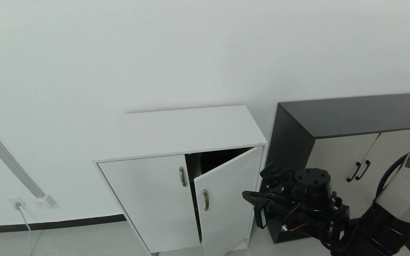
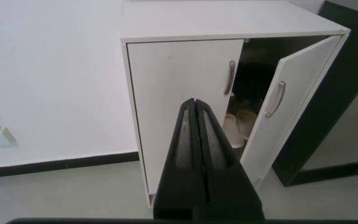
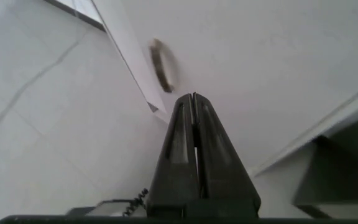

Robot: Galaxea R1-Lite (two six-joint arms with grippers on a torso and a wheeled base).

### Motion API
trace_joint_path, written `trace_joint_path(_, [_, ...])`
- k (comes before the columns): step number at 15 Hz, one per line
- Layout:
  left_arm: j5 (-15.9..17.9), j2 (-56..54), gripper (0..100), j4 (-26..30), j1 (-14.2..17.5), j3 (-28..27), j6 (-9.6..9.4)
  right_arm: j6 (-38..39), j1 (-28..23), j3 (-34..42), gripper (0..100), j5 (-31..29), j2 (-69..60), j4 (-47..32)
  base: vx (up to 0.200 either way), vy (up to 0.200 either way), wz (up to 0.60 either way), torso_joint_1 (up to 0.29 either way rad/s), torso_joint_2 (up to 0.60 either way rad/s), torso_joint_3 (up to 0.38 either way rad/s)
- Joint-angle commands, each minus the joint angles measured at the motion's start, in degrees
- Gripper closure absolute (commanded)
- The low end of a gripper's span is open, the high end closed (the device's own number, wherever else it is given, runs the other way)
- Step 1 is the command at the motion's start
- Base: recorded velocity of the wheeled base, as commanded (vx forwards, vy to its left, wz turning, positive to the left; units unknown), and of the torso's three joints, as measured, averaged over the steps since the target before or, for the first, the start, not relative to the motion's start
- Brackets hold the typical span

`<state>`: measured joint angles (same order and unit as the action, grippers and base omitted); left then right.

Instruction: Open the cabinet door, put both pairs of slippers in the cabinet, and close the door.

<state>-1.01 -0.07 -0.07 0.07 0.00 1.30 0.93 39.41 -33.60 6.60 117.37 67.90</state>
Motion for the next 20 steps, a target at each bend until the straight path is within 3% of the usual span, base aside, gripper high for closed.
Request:
trace_joint_path(1, [-0.04,0.07,100,-0.01,0.01,0.0,0.01,-0.14,-0.04,0.99,100,0.08,0.93,0.83,0.0,0.0,0.0,0.0,0.0,0.0])
trace_joint_path(4, [-0.04,0.07,100,-0.01,0.01,0.0,0.01,-0.22,0.49,2.31,100,0.0,2.95,6.81,0.0,0.0,0.0,0.0,0.0,0.0])
trace_joint_path(9, [-0.04,0.07,100,-0.01,0.01,0.0,0.01,-1.63,0.49,1.96,100,-0.62,3.13,7.07,0.0,0.0,0.0,0.0,0.0,0.0])
trace_joint_path(12, [-0.04,0.07,100,-0.01,0.01,0.0,0.01,-2.95,0.49,-4.81,100,-11.96,4.8,-3.48,0.0,0.0,0.0,0.0,0.0,0.0])
trace_joint_path(20, [-0.04,0.07,100,-0.01,0.01,0.0,0.1,-1.89,-0.04,-18.52,100,-11.52,14.38,-2.42,0.0,0.0,0.0,0.0,0.0,0.0])
